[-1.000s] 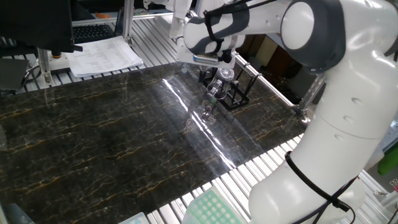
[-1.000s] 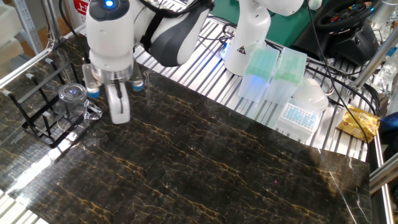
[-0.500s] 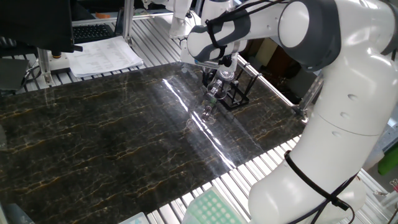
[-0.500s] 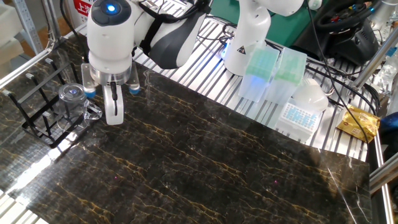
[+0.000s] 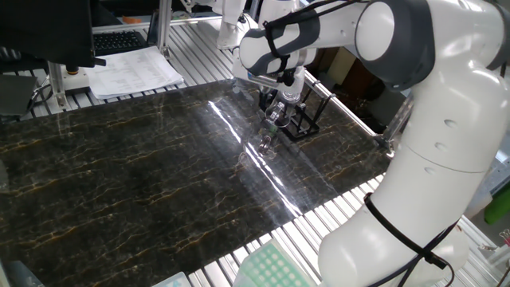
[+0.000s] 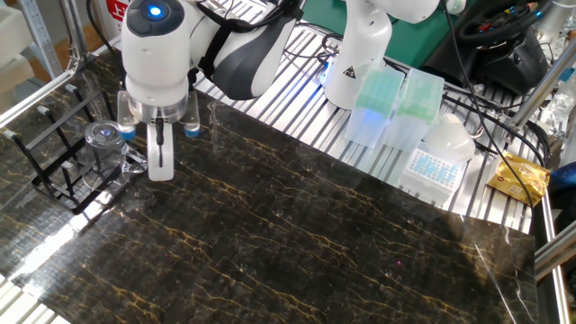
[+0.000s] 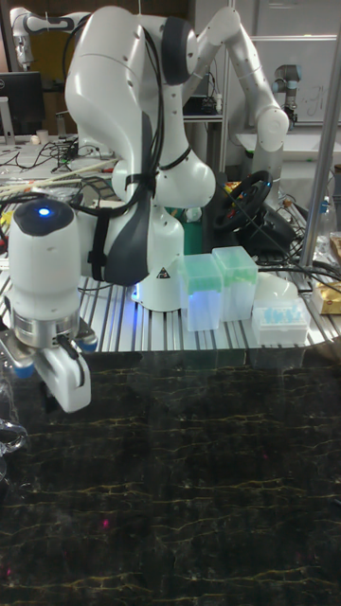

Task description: Take the cup off the cup rack

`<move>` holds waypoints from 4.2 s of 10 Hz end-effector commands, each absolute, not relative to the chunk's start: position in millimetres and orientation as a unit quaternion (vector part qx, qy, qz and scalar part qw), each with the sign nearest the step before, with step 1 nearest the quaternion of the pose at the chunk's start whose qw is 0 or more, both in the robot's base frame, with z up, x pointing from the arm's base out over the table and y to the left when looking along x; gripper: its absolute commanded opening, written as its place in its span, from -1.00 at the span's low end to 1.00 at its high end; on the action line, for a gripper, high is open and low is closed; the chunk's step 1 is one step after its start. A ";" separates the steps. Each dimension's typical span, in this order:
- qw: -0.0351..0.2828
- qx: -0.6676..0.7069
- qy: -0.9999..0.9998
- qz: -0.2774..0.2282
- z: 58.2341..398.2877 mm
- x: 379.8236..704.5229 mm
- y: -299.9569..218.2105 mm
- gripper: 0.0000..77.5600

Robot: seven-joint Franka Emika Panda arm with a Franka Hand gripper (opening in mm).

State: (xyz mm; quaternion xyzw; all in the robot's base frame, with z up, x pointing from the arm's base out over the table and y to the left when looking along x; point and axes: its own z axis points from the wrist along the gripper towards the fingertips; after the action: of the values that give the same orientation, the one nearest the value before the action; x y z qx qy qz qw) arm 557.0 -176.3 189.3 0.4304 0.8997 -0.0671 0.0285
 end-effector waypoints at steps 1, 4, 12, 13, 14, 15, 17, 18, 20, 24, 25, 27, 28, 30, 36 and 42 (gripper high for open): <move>0.041 0.497 0.862 -0.088 180.8 561.9 -190.9 -1.00; 0.055 0.508 0.853 -0.106 171.0 563.8 -208.7 -1.00; 0.085 0.552 0.821 -0.122 163.9 559.3 -226.6 -1.00; 0.086 0.553 0.820 -0.122 163.9 559.3 -226.6 1.00; 0.086 0.553 0.820 -0.122 163.9 559.3 -226.6 1.00; 0.086 0.553 0.820 -0.122 163.9 559.3 -226.6 1.00; 0.086 0.553 0.820 -0.122 163.9 559.3 -226.6 1.00; 0.086 0.553 0.820 -0.122 163.9 559.3 -226.6 1.00; 0.086 0.553 0.820 -0.122 163.9 559.3 -226.6 1.00; 0.086 0.553 0.820 -0.122 163.9 559.3 -226.6 1.00; 0.086 0.553 0.820 -0.122 163.9 559.3 -226.6 1.00; 0.086 0.553 0.820 -0.122 163.9 559.3 -226.6 1.00; 0.118 0.551 0.820 -0.095 162.1 532.1 -247.4 1.00; 0.120 0.546 0.824 -0.091 161.0 527.3 -250.4 1.00; 0.126 0.544 0.827 -0.064 158.0 523.1 -252.4 1.00; 0.139 0.527 0.837 -0.046 145.3 532.3 -257.2 1.00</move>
State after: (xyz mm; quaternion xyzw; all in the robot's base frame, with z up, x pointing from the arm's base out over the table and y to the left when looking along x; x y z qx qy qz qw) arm 529.7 -256.6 144.0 0.5290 0.8362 -0.0468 0.1367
